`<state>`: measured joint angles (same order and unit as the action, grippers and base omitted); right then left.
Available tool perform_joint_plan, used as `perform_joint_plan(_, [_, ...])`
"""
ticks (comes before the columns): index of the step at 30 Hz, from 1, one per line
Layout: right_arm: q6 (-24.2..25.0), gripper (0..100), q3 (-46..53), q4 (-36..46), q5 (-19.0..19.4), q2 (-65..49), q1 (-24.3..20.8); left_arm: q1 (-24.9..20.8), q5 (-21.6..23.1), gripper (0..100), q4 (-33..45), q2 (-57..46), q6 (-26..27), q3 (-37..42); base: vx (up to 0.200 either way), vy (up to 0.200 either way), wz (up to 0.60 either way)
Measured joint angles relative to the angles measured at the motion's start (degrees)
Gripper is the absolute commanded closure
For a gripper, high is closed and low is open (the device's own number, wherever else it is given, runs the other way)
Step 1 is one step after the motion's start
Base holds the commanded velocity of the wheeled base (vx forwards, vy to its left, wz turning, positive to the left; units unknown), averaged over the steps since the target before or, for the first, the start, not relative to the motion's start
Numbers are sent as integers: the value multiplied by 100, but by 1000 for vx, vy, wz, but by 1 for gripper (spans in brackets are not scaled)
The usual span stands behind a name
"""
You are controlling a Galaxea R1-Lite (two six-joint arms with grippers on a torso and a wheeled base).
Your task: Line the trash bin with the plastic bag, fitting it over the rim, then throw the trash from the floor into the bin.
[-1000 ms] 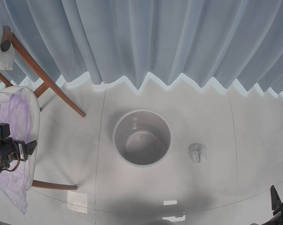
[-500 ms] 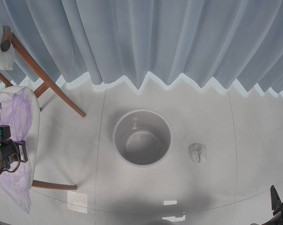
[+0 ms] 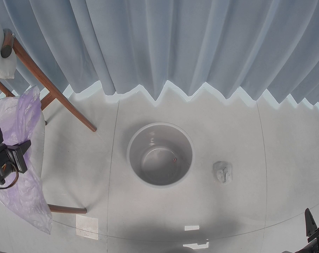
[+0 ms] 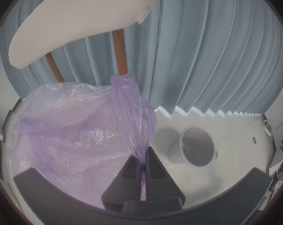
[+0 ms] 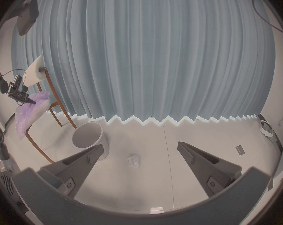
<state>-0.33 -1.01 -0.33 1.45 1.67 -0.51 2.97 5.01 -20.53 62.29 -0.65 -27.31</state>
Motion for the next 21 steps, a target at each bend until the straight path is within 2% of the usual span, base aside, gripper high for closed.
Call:
perform_joint_plan(7, [0,0,0,0,2,0,0,-597,486,100,-557,60,-215,-45,0,0,0])
perform_joint_plan(11, [0,0,0,1,2,0,0,-991,987,100,-624,210,-226,-157,0,0,0])
perform_joint_plan(21, [1,0,0,0,0,0,0,-1876,1741,100,-646,590,-195,-441,0,0,0])
